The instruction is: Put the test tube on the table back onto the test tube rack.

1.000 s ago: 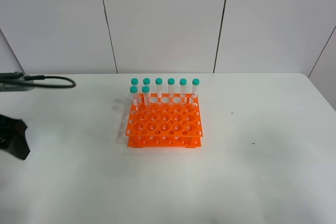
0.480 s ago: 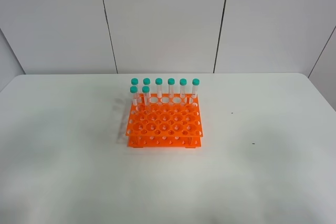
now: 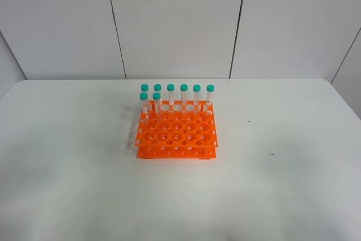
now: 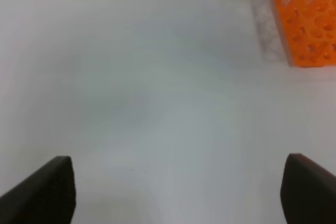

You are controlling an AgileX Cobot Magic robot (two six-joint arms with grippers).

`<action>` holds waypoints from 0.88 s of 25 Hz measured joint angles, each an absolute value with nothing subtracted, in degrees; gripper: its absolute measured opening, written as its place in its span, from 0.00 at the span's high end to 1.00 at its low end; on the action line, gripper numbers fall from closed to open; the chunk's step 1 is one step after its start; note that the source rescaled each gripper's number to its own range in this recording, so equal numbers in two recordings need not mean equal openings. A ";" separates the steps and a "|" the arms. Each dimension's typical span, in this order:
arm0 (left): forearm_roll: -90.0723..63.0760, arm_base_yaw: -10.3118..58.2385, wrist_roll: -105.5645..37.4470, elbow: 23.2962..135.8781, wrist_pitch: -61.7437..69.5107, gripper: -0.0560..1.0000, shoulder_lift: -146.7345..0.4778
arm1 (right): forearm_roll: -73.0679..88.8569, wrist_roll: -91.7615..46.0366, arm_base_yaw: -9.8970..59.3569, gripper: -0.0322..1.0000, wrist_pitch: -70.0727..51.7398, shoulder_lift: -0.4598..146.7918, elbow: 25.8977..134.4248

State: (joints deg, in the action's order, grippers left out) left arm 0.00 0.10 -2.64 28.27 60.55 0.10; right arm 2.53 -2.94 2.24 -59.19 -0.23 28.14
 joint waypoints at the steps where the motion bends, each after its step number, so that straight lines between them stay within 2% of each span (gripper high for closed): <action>1: 0.00 0.10 -2.64 28.27 60.55 0.04 0.10 | 2.53 -2.94 2.24 0.00 -59.19 -0.23 28.14; 22: 0.00 0.10 -2.64 28.27 60.55 0.04 0.10 | 2.53 -2.94 2.24 0.00 -59.19 -0.23 28.14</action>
